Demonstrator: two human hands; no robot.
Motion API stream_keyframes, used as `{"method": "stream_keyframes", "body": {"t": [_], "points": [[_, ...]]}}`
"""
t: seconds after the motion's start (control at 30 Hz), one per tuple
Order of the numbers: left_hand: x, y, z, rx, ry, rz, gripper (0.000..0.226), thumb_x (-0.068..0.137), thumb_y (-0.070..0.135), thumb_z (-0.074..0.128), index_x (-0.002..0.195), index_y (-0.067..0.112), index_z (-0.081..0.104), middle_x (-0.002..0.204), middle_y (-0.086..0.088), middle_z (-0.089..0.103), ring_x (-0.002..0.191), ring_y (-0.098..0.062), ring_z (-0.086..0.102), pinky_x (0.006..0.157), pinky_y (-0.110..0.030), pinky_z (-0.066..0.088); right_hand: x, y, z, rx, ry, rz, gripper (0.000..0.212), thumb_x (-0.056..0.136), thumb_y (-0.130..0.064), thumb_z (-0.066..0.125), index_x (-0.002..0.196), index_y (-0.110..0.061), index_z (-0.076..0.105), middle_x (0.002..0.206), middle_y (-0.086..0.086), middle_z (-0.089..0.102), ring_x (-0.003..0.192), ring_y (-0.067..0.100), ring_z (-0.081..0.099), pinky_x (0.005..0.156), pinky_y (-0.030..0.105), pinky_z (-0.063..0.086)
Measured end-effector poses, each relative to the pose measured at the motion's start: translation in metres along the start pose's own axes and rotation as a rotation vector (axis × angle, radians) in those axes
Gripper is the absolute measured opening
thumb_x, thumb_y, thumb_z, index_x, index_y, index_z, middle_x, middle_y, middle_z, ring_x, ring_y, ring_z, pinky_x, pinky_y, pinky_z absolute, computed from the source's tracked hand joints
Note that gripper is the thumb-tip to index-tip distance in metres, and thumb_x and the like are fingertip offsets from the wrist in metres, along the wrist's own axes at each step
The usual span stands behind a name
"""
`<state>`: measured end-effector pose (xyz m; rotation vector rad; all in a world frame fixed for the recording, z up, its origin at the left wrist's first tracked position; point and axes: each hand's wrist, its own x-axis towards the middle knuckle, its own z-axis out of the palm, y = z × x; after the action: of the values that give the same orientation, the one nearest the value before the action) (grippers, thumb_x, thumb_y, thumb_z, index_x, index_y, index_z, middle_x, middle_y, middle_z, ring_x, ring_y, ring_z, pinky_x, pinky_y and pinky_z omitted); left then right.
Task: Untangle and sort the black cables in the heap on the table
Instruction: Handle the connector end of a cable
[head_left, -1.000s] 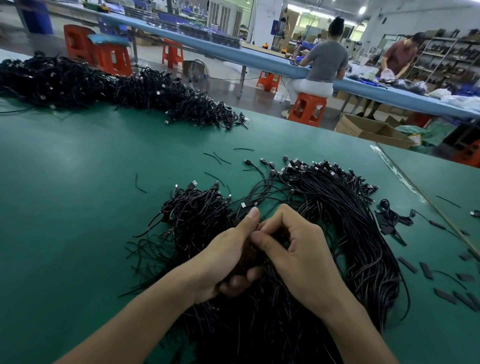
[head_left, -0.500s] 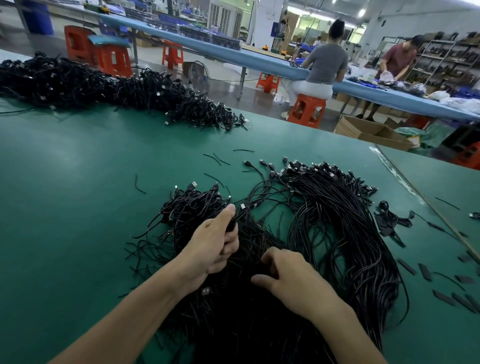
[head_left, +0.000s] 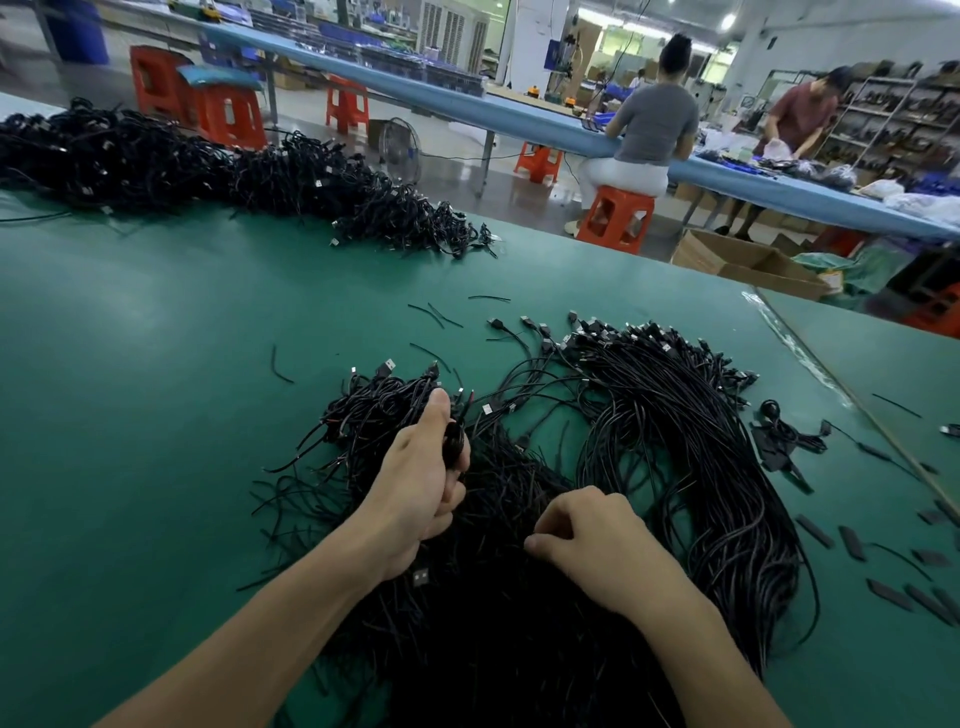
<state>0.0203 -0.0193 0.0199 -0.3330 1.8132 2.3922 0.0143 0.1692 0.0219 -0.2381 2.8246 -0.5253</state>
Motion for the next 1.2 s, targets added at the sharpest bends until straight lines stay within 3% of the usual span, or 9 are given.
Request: {"method": "stream_keyframes", "body": {"t": [0.17, 0.3, 0.43, 0.67, 0.8, 0.9, 1.03, 1.13, 1.2], "points": [[0.003, -0.003, 0.000, 0.069, -0.009, 0.064, 0.068, 0.098, 0.065, 0.028, 0.048, 0.021, 0.041, 0.045, -0.001, 0.034, 0.036, -0.013, 0.022, 0.034, -0.016, 0.016, 0.001, -0.003, 0.001, -0.001, -0.046, -0.016, 0.007, 0.090, -0.035, 0.068, 0.089, -0.029, 0.071, 0.089, -0.009, 0.065, 0.082, 0.008, 0.064, 0.079, 0.034, 0.058], [0.002, -0.004, -0.001, 0.069, -0.028, 0.051, 0.072, 0.099, 0.065, 0.025, 0.045, 0.020, 0.038, 0.043, -0.004, 0.040, 0.036, -0.019, 0.046, 0.031, -0.016, 0.021, 0.001, -0.003, -0.004, 0.060, -0.031, -0.020, 0.011, 0.087, -0.035, 0.068, 0.078, -0.034, 0.065, 0.087, -0.011, 0.064, 0.077, 0.003, 0.062, 0.065, 0.023, 0.053], [-0.002, -0.003, 0.000, 0.084, -0.110, 0.084, 0.071, 0.090, 0.074, 0.024, 0.048, 0.019, 0.041, 0.040, -0.001, 0.033, 0.028, -0.014, 0.027, 0.032, -0.017, 0.022, 0.001, -0.005, -0.010, 0.115, 0.011, -0.019, 0.011, 0.087, -0.032, 0.068, 0.076, -0.034, 0.065, 0.080, -0.011, 0.066, 0.070, 0.003, 0.063, 0.058, 0.019, 0.050], [-0.008, 0.002, 0.002, 0.176, -0.181, 0.110, 0.071, 0.097, 0.066, 0.021, 0.050, 0.017, 0.043, 0.039, -0.002, 0.030, 0.029, -0.014, 0.024, 0.032, -0.017, 0.022, -0.003, -0.007, -0.018, 0.282, 0.351, -0.113, 0.017, 0.090, -0.023, 0.067, 0.075, -0.030, 0.062, 0.068, -0.009, 0.066, 0.064, 0.001, 0.062, 0.057, 0.013, 0.049], [-0.010, 0.006, 0.004, 0.225, -0.247, 0.123, 0.061, 0.105, 0.036, 0.026, 0.051, 0.016, 0.043, 0.039, -0.004, 0.028, 0.027, -0.014, 0.022, 0.033, -0.017, 0.021, -0.005, -0.015, -0.024, 0.446, 0.558, -0.186, 0.015, 0.087, -0.019, 0.070, 0.079, -0.030, 0.063, 0.072, -0.011, 0.069, 0.067, 0.006, 0.068, 0.065, 0.030, 0.058], [-0.016, 0.010, 0.005, 0.265, -0.351, 0.132, 0.058, 0.102, 0.028, 0.025, 0.052, 0.017, 0.051, 0.038, -0.002, 0.031, 0.028, -0.013, 0.023, 0.034, -0.018, 0.020, -0.008, -0.020, -0.025, 0.569, 0.591, -0.219, 0.014, 0.086, -0.017, 0.070, 0.081, -0.028, 0.064, 0.074, -0.010, 0.071, 0.068, 0.010, 0.070, 0.067, 0.035, 0.059], [-0.025, 0.016, 0.008, 0.324, -0.504, 0.123, 0.050, 0.094, 0.038, 0.030, 0.065, 0.015, 0.065, 0.041, -0.002, 0.034, 0.032, -0.014, 0.024, 0.037, -0.021, 0.022, -0.017, -0.032, -0.026, 0.770, 0.635, -0.329, 0.012, 0.089, -0.008, 0.067, 0.086, -0.019, 0.064, 0.079, -0.004, 0.073, 0.071, 0.013, 0.072, 0.067, 0.029, 0.059], [-0.029, 0.016, 0.014, 0.277, -0.471, 0.157, 0.053, 0.104, 0.044, 0.028, 0.070, 0.024, 0.064, 0.040, 0.008, 0.039, 0.032, -0.008, 0.031, 0.038, -0.022, 0.023, -0.026, -0.045, -0.021, 0.822, 0.644, -0.433, 0.015, 0.091, -0.008, 0.067, 0.088, -0.022, 0.065, 0.080, -0.004, 0.072, 0.074, 0.014, 0.071, 0.065, 0.023, 0.057], [-0.030, 0.015, 0.016, 0.203, -0.382, 0.222, 0.052, 0.107, 0.039, 0.027, 0.077, 0.026, 0.067, 0.041, 0.011, 0.048, 0.033, 0.001, 0.041, 0.038, -0.012, 0.031, -0.030, -0.051, -0.018, 0.826, 0.627, -0.453, 0.011, 0.092, -0.017, 0.066, 0.089, -0.027, 0.065, 0.081, -0.005, 0.071, 0.073, 0.015, 0.068, 0.064, 0.024, 0.056]]}}
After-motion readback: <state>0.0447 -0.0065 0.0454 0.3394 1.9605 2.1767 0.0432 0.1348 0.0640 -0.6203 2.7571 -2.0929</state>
